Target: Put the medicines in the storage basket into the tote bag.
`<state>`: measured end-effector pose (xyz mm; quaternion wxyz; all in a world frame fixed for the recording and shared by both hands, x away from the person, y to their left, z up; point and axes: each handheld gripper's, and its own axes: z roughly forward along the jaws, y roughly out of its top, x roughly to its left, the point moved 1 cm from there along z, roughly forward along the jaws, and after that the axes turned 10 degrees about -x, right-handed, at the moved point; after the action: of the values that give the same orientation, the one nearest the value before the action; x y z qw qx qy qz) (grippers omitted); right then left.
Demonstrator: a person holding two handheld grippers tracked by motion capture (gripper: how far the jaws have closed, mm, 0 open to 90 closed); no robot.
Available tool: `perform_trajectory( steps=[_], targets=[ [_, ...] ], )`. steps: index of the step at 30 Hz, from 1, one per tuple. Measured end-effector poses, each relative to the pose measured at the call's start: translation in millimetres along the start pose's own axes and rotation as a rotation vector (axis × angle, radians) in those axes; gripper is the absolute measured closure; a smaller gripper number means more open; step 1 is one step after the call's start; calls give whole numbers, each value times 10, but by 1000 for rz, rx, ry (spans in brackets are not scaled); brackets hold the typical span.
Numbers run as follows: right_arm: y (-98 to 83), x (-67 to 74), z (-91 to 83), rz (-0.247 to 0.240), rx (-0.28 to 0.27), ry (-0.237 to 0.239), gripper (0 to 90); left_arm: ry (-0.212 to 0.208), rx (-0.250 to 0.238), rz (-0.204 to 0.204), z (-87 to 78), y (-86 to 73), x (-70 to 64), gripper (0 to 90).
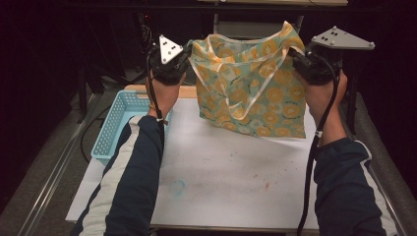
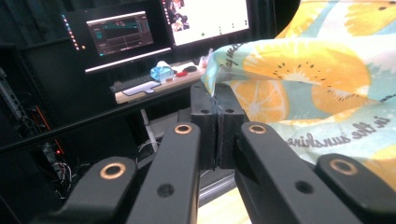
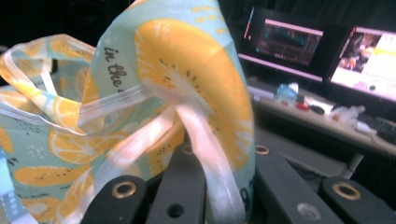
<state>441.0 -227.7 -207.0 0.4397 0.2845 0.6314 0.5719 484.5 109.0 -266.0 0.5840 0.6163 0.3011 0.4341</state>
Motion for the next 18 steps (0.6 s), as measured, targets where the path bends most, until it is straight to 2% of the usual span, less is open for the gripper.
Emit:
perform_trajectory(
  steps=[1, 5, 8, 9, 10, 13, 17, 18],
  targets=[
    [-92, -9, 22, 5, 22, 1, 900, -3, 4, 2, 12, -20, -14, 868],
    [-201, -18, 43, 6, 42, 3, 900, -13, 17, 1, 54, -90, -56, 868],
    [-297, -38, 58, 19, 53, 1, 900, -7, 24, 21, 77, -125, -53, 868],
    [-329, -48, 68, 22, 57, -1, 900, -7, 30, 6, 78, -136, -50, 868],
    [-359, -57, 77, 23, 62, -3, 900, -3, 26, 11, 85, -142, -38, 867],
    [-452, -88, 111, 33, 75, -7, 900, -1, 34, 0, 95, -169, -39, 811],
    [-570, -111, 152, 41, 99, -9, 900, -25, 52, -5, 123, -233, -73, 784],
    [-596, -114, 161, 41, 104, -9, 900, -31, 57, 4, 135, -254, -79, 745]
  ],
)
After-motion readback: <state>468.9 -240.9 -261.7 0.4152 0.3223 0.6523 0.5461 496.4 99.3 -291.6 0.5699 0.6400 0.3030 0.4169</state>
